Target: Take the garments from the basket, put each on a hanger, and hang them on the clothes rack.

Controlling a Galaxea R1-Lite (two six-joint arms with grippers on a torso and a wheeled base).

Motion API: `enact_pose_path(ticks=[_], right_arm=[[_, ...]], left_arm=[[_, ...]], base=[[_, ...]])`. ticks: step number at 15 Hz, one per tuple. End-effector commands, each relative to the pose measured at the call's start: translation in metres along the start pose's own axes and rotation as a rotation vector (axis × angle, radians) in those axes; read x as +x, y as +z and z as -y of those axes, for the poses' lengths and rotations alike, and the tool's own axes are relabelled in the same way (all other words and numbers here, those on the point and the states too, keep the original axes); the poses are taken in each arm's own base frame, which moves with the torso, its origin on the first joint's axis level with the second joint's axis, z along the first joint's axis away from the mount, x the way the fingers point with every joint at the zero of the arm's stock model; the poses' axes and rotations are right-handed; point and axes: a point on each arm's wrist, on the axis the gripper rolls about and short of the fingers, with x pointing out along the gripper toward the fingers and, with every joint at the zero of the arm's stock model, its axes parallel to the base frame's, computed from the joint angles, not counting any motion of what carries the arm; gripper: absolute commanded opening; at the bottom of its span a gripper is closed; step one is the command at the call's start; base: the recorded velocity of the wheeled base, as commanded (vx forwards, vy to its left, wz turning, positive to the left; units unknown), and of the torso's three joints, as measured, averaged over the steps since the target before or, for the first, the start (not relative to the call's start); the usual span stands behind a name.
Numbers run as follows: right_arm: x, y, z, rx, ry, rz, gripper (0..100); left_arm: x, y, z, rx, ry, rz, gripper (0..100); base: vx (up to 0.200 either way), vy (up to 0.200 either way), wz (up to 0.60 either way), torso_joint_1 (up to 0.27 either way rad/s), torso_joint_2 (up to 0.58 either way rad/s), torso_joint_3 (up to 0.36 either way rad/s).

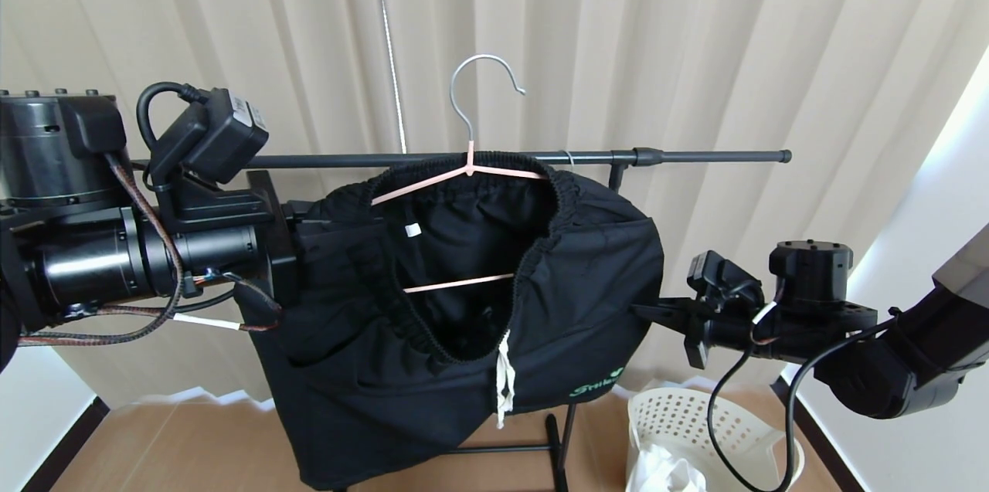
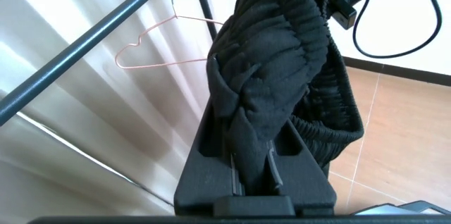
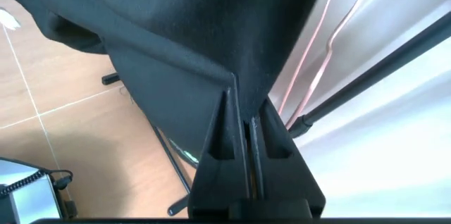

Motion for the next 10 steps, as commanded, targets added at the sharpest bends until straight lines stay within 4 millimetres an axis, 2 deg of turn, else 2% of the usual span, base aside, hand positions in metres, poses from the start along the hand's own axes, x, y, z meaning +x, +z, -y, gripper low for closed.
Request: enact_pose_path(ticks=[1, 10], right_arm=[[0.0012, -0.005, 0.003, 0.01, -0.009, -0.012, 0], [0.0014, -0.0137, 0.0127, 0.028, -0.038, -0.027, 0]], left_arm=[[-0.0042, 0.0023, 0.0006, 0.004, 0.01, 0.007, 0], [-0.0121, 0.0008, -0.002, -0.005, 0.039, 0.002, 0]], base=[[0.0, 0.0, 0.0, 0.0, 0.0, 0.0], [0.0, 0.0, 0.0, 0.0, 0.0, 0.0]])
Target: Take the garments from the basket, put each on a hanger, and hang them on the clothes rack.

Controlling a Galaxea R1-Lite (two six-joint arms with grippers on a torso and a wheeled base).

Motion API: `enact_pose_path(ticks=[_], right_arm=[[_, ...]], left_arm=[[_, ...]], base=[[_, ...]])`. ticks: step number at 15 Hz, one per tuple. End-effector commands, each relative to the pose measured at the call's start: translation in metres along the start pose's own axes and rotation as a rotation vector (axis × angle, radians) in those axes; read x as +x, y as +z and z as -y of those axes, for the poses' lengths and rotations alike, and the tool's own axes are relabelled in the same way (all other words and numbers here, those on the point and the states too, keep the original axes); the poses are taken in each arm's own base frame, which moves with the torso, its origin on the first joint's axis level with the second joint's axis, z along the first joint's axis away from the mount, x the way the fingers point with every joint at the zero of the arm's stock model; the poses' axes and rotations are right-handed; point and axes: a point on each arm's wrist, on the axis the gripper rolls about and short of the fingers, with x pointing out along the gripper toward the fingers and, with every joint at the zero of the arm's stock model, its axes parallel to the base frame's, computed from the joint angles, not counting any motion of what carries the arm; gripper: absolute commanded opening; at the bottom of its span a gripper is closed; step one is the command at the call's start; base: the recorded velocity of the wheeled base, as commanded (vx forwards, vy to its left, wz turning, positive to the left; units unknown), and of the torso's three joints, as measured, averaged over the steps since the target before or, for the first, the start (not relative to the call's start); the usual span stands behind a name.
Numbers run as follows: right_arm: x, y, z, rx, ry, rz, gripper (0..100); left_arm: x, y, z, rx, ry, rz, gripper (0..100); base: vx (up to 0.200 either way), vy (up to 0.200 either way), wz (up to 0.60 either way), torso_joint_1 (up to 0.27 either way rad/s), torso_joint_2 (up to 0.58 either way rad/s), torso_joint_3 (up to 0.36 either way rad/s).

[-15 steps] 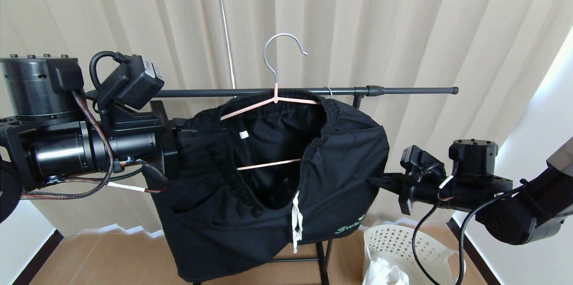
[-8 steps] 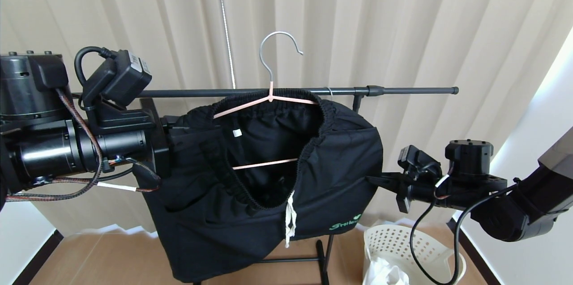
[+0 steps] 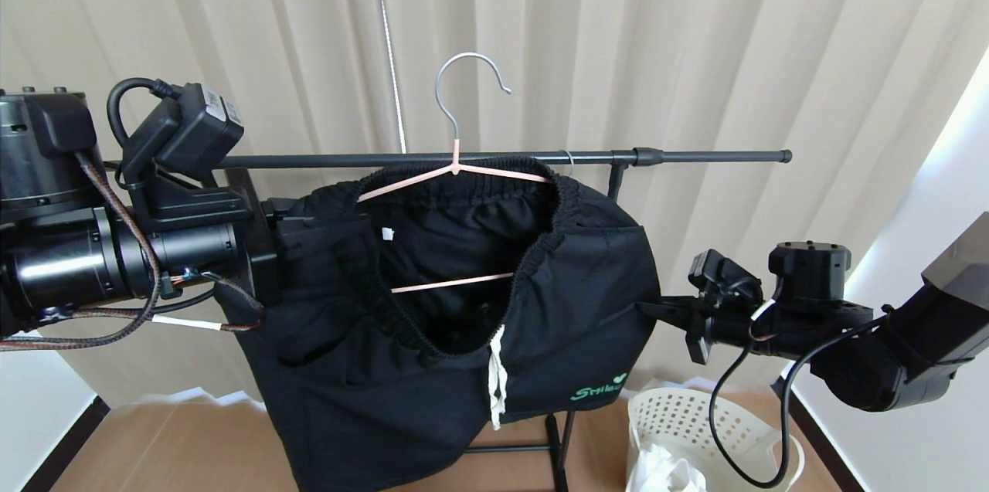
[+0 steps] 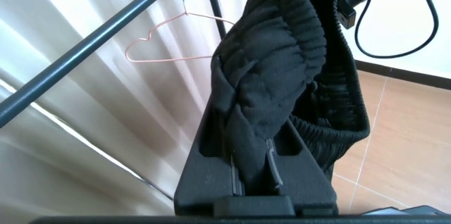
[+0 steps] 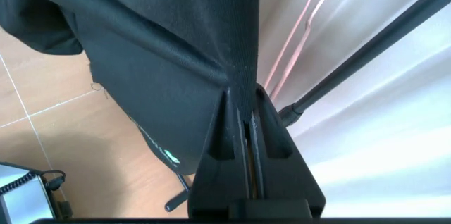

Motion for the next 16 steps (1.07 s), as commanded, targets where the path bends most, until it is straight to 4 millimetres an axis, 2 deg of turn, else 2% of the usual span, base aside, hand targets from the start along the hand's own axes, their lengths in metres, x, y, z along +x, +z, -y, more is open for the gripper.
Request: enact_pose_path(ticks=[1, 8, 9, 16], right_arm=[[0.0, -0.002, 0.0, 0.003, 0.0, -0.005, 0], [-0.008, 0.002, -0.007, -0.024, -0.003, 0.021, 0], [-0.008, 0.003, -0.007, -0.026, -0.005, 0.026, 100], [-0.007, 0.004, -0.008, -0.045, -0.012, 0.051, 100]], left_arm=[[-0.001, 0.0, 0.0, 0.0, 0.003, 0.0, 0], [-0.001, -0.008, -0.006, -0.022, 0.02, -0.023, 0], [-0.001, -0.009, -0.007, -0.024, 0.022, -0.026, 0], [-0.002, -0.03, -0.025, -0.097, 0.082, -0.084, 0]], base=[[0.0, 0.0, 0.0, 0.0, 0.0, 0.0], [0.0, 0.0, 0.0, 0.0, 0.0, 0.0], [0.0, 0.0, 0.0, 0.0, 0.0, 0.0], [0.0, 0.0, 0.0, 0.0, 0.0, 0.0]])
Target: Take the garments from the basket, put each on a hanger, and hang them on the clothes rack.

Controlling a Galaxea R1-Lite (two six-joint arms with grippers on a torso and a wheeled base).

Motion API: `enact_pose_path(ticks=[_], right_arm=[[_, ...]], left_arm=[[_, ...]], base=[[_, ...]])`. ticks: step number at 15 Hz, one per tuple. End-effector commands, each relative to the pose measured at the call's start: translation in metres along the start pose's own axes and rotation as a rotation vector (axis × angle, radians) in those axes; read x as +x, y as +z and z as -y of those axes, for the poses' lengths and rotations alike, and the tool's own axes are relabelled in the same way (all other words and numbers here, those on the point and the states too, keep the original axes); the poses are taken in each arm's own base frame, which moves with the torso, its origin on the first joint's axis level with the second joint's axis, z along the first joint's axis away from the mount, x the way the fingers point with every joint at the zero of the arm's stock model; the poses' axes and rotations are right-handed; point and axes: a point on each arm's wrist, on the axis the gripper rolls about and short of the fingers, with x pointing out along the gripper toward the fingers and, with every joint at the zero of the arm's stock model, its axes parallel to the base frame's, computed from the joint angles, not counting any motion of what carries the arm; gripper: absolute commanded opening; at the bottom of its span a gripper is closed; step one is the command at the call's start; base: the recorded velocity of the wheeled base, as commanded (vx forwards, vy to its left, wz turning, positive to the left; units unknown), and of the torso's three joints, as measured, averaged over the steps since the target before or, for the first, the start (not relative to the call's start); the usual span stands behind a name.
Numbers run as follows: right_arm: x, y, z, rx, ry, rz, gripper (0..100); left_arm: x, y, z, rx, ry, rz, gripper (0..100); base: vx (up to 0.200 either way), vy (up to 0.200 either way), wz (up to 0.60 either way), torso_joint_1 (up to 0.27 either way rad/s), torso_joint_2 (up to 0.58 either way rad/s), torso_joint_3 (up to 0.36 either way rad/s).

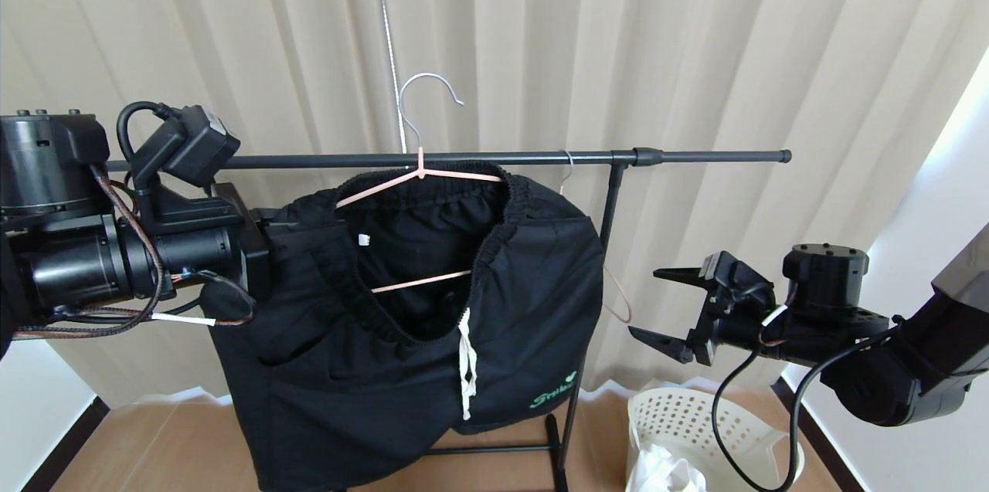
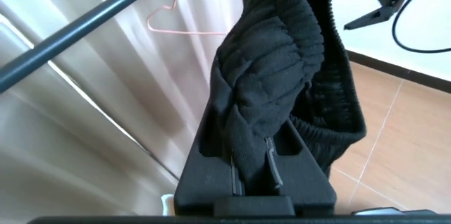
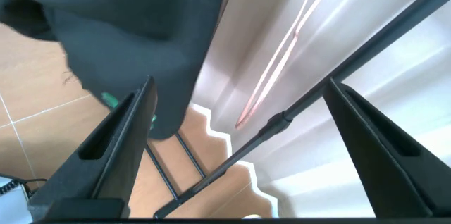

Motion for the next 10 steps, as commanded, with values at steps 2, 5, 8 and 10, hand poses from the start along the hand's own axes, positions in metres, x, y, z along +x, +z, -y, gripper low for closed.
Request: enact_pose_path(ticks=[2, 5, 8, 10], right_arm=[[0.001, 0.0, 0.0, -0.001, 0.0, 0.0, 100], [0.001, -0.002, 0.0, 0.001, -0.002, -0.005, 100], [0.002, -0.001, 0.0, 0.0, -0.003, -0.004, 100], [0.001, -0.001, 0.001, -0.001, -0.004, -0.003, 100]], left_arm=[[0.008, -0.011, -0.005, -0.029, 0.017, -0.041, 0], [0.023, -0.026, -0.012, -0.056, 0.085, -0.117, 0], [0.045, -0.037, -0.018, -0.076, 0.154, -0.187, 0], [0.063, -0.04, -0.023, -0.147, 0.209, -0.212, 0]], base=[[0.0, 0.0, 0.0, 0.0, 0.0, 0.0], [0.0, 0.0, 0.0, 0.0, 0.0, 0.0], [0.0, 0.0, 0.0, 0.0, 0.0, 0.0], [0.0, 0.0, 0.0, 0.0, 0.0, 0.0]])
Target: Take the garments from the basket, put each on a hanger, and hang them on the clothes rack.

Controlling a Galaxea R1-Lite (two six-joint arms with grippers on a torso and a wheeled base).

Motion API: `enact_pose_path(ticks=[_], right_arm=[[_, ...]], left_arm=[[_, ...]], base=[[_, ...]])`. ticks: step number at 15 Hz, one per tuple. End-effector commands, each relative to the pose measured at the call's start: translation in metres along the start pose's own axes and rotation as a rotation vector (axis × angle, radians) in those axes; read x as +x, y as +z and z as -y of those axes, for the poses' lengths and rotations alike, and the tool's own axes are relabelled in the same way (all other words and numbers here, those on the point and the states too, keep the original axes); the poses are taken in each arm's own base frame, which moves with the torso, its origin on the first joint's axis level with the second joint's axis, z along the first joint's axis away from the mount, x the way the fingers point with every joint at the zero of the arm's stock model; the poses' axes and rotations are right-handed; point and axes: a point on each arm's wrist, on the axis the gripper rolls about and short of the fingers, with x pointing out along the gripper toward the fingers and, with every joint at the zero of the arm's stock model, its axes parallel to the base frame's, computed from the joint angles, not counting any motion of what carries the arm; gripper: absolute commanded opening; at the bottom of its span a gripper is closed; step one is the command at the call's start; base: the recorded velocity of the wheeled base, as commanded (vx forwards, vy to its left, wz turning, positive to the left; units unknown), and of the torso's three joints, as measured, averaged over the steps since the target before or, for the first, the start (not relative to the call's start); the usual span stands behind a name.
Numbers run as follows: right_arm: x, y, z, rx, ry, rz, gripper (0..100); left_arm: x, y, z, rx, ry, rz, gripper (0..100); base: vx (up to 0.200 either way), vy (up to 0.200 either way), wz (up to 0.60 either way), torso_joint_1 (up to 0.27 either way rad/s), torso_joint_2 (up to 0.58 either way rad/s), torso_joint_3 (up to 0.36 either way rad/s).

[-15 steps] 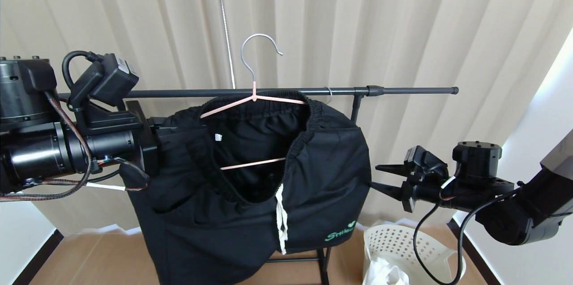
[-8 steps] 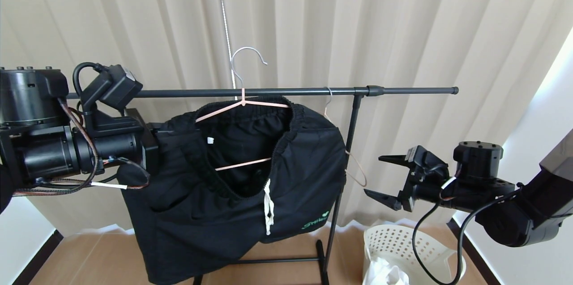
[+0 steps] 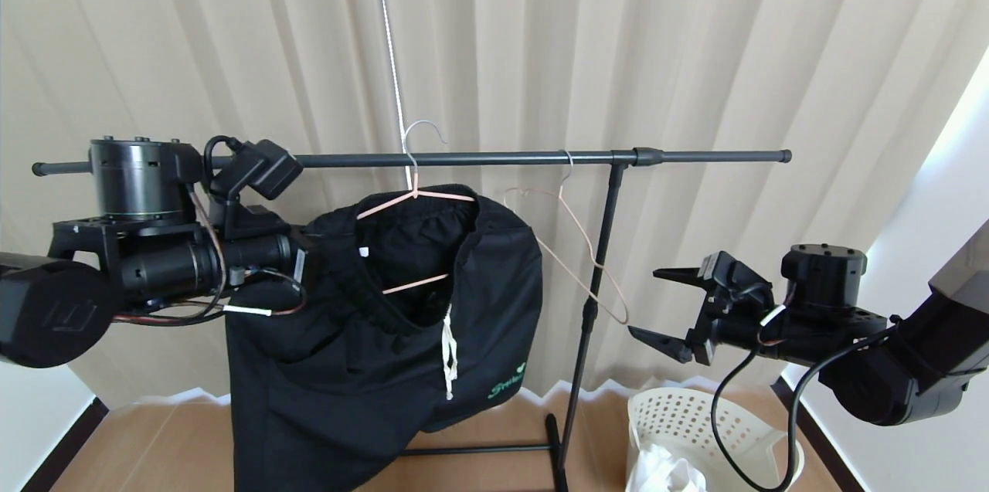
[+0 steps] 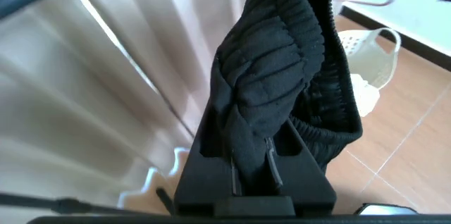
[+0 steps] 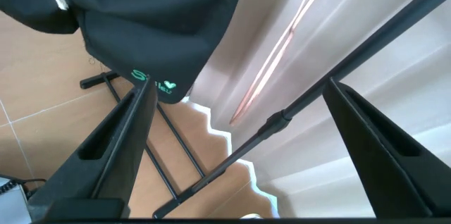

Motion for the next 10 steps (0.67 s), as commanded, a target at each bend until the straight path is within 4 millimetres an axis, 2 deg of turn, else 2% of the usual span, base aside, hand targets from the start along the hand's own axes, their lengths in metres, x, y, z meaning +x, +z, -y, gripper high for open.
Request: enact_pose_path(ticks=[1, 4, 10], right_arm=[[0.0, 0.0, 0.0, 0.0, 0.001, 0.0, 100], [0.0, 0.0, 0.0, -0.001, 0.001, 0.001, 100], [0.0, 0.001, 0.0, -0.003, -0.002, 0.002, 100]], left_arm=[[0.032, -0.006, -0.003, -0.067, 0.029, -0.049, 0], [0.059, -0.006, -0.007, -0.171, 0.077, -0.041, 0], [0.086, -0.016, -0.013, -0.218, 0.099, -0.01, 0]], base=[[0.0, 0.0, 0.0, 0.0, 0.0, 0.0], [0.0, 0.0, 0.0, 0.0, 0.0, 0.0], [0.0, 0.0, 0.0, 0.0, 0.0, 0.0]])
